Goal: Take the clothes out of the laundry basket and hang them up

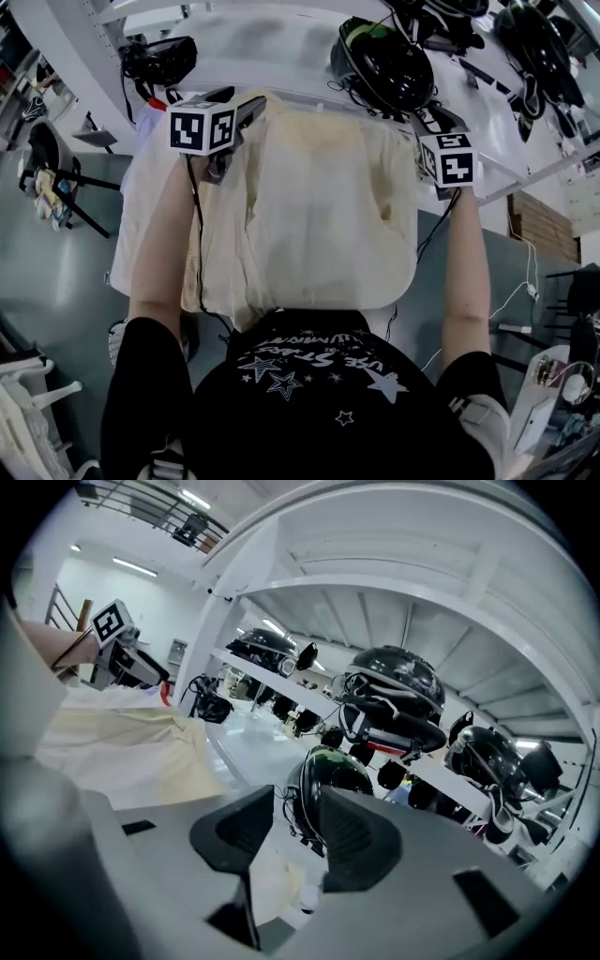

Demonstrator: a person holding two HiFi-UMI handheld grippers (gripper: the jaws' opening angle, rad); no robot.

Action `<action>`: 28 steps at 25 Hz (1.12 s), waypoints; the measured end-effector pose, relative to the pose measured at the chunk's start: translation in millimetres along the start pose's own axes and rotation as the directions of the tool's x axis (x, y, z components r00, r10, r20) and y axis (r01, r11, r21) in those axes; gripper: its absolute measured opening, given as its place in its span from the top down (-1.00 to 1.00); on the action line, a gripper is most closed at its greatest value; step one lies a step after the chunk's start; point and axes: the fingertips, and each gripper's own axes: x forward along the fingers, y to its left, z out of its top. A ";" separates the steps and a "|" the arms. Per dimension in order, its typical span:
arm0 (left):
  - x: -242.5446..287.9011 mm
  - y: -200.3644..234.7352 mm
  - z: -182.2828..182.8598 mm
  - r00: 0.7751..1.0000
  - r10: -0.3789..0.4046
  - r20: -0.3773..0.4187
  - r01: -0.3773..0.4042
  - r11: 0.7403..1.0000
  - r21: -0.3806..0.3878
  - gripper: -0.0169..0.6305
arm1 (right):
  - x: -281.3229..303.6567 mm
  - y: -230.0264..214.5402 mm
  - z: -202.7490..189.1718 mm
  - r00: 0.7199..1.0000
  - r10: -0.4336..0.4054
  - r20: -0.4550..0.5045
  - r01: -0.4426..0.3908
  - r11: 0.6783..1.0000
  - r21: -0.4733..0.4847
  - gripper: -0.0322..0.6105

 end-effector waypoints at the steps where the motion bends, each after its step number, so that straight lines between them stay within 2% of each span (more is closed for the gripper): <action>1: -9.9 -6.3 2.0 1.000 -0.008 0.014 0.008 1.000 0.007 -0.02 | -12.0 6.2 4.4 1.000 -0.001 0.015 0.001 1.000 0.005 0.40; 5: -48.4 -33.0 1.7 0.997 -0.046 0.059 0.044 0.998 0.036 -0.02 | -59.6 41.6 17.9 0.997 0.011 0.075 -0.013 0.999 0.031 0.42; 9: -75.4 -53.0 -10.1 0.996 -0.048 0.078 0.042 0.996 0.077 0.07 | -98.6 77.8 24.1 0.991 0.014 0.133 -0.020 0.999 0.048 0.49; 13: -101.3 -67.1 -27.6 0.993 -0.033 0.116 0.029 0.999 0.037 0.22 | -124.6 107.0 25.2 0.983 0.025 0.179 -0.038 0.997 0.070 0.57; 17: -117.2 -79.6 -39.0 0.992 -0.003 0.126 0.000 1.000 0.022 0.27 | -137.5 118.2 19.5 0.977 0.043 0.207 -0.060 0.996 0.073 0.61; 22: -139.1 -99.3 -52.2 0.992 0.041 0.120 -0.042 0.999 0.005 0.35 | -154.2 127.6 6.4 0.967 0.089 0.241 -0.123 0.984 0.131 0.70; 25: -151.7 -118.9 -61.5 0.991 0.068 0.114 -0.067 0.998 -0.006 0.40 | -170.3 128.4 -8.2 0.965 0.095 0.246 -0.125 0.986 0.111 0.83; 28: -165.2 -145.3 -69.1 0.989 0.085 0.118 -0.085 0.996 -0.005 0.50 | -187.7 132.8 -25.4 0.959 0.117 0.256 -0.146 0.985 0.097 0.87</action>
